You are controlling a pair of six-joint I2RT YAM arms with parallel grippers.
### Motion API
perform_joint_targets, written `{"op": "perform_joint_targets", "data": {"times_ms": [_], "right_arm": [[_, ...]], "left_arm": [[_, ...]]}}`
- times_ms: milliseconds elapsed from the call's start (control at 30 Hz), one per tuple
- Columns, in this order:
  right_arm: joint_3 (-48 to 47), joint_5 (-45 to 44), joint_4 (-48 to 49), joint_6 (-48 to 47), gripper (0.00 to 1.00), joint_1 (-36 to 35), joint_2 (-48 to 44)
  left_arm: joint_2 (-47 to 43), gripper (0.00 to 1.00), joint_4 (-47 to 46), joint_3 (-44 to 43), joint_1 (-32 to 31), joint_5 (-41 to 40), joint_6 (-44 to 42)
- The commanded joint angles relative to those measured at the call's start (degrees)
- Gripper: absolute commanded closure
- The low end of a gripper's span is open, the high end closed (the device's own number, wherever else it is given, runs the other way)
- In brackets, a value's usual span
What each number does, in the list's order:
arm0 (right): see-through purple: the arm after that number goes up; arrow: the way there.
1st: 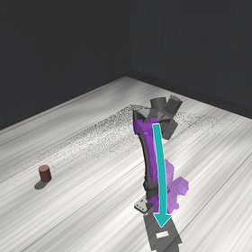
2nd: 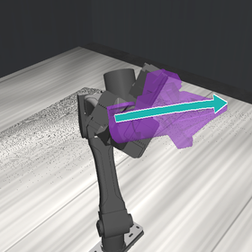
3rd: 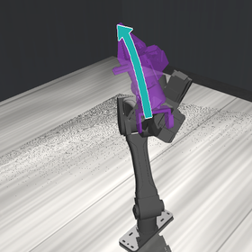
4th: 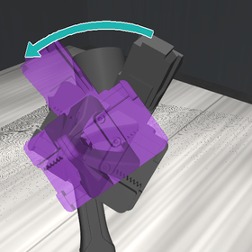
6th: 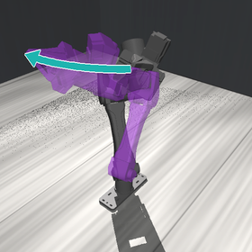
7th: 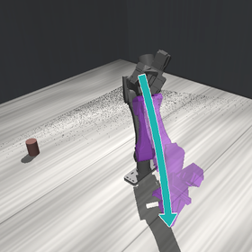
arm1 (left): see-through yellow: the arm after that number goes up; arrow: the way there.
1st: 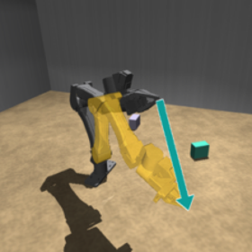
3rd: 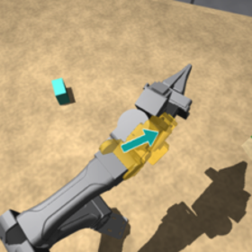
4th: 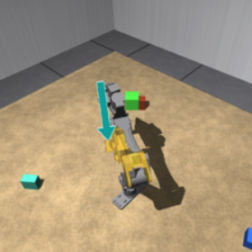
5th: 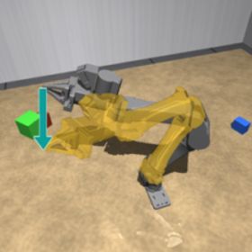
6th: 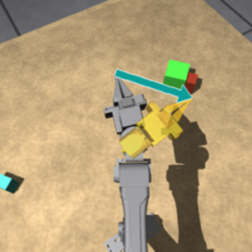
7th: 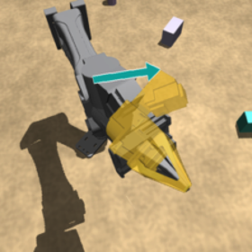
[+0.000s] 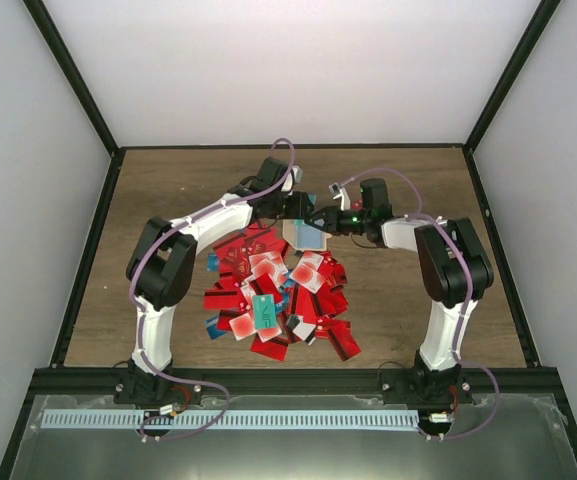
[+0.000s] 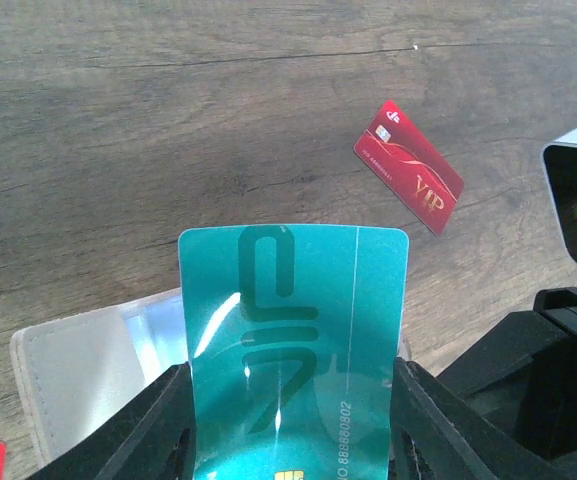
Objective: Put the credit cards into the card holder
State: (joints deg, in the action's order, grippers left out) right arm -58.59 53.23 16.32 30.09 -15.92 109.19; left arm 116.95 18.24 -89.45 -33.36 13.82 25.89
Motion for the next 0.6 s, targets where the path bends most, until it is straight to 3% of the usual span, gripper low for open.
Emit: {"op": "perform_joint_targets", "data": {"times_ms": [0,300,467,567], "right_arm": [[-2.9,-0.4,0.9,-0.1,0.77,-0.2,2.0],[-3.5,-0.6,0.8,0.2,0.99,-0.5,3.0],[-2.5,-0.4,0.7,0.3,0.99,-0.5,1.7],[-1.7,0.5,1.3,0.4,0.99,-0.4,0.7]], "left_arm": [[-0.9,0.53,-1.8,0.8,-0.1,1.3,0.8],[-1.6,0.49,-3.0,2.3,0.1,2.0,1.0],[-4.3,0.28,-5.5,5.9,1.5,0.2,0.7],[-6.9,0.07,-7.2,8.1,2.3,-1.9,-0.2]]}}
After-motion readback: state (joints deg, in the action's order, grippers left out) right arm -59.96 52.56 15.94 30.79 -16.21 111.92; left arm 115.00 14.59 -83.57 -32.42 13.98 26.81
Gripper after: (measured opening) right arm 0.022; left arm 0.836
